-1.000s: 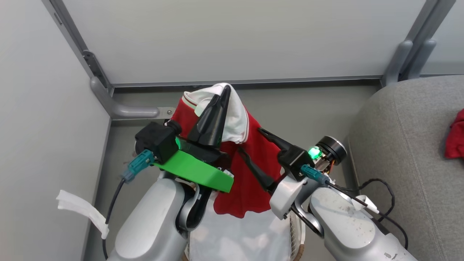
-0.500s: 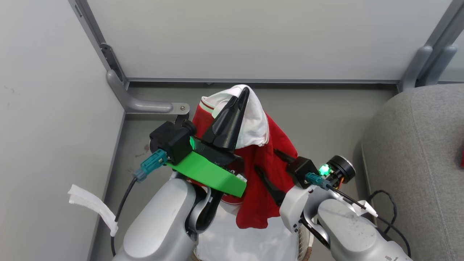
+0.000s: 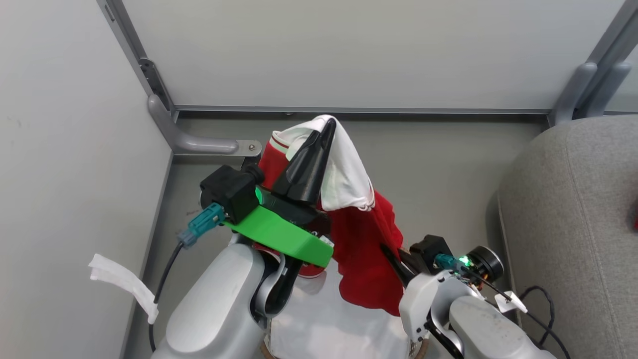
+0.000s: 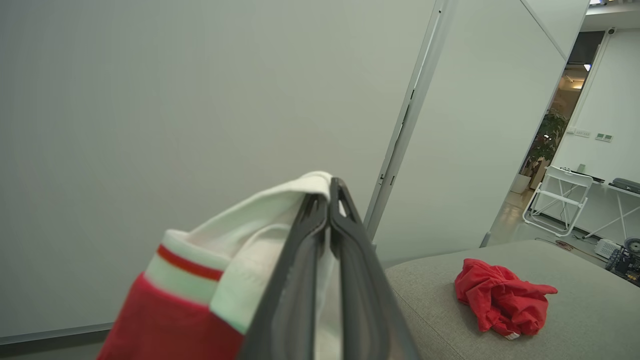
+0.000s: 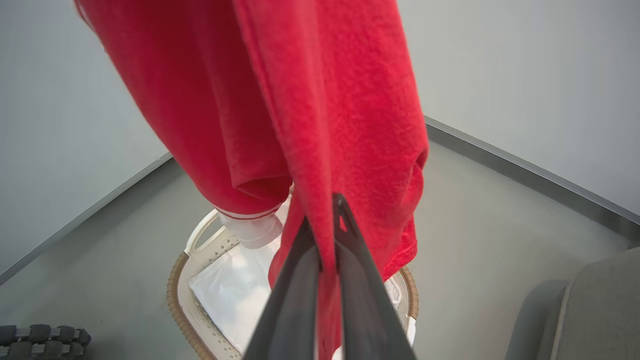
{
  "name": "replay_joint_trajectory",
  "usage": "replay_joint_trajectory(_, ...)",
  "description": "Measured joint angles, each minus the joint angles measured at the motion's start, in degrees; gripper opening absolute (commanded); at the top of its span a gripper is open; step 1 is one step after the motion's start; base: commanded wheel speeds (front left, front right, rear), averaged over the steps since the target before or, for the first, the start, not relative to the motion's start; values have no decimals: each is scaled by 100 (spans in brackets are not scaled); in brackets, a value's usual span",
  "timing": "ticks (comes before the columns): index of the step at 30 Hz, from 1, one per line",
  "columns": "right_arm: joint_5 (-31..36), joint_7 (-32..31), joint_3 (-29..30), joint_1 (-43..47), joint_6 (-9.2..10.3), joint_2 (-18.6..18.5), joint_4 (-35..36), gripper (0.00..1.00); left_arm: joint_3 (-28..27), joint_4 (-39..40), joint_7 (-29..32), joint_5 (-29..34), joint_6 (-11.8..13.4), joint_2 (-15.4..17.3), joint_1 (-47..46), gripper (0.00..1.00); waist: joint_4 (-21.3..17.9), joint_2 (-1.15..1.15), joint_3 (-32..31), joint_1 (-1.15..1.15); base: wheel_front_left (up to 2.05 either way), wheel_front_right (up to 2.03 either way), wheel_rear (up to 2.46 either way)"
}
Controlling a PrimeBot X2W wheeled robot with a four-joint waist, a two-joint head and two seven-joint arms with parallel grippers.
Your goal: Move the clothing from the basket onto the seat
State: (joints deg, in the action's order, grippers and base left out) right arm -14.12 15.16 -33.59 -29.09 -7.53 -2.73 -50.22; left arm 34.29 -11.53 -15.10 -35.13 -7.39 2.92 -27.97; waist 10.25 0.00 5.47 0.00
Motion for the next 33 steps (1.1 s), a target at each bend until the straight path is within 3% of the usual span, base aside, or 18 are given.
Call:
replay_joint_trajectory(13,181,1,760,400,0,11,105,0,-305,-199,25,127,-2,-3,83,0,-270,0,25,0,0,0,0)
replay_joint_trajectory(14,222,1,888,443,0,11,194,0,-336,-232,25,171,-2,-5,95,23,-298,0,28,0,0,0,0)
replay_joint_trajectory(15,258,1,1026,489,0,9,296,0,-377,-280,24,237,-2,-9,104,53,-326,0,29,0,0,0,0)
replay_joint_trajectory(16,269,0,1141,527,0,9,399,0,-400,-338,21,298,-2,-5,108,100,-349,0,29,0,0,0,0)
replay_joint_trajectory(23,240,-9,2161,812,0,-5,1633,0,-659,-711,-7,428,-2,-9,300,100,-629,0,14,0,0,0,0)
replay_joint_trajectory(33,-25,-7,2804,943,0,-7,3067,0,-1065,-928,-7,794,-2,-8,655,100,-1390,0,44,0,0,0,0)
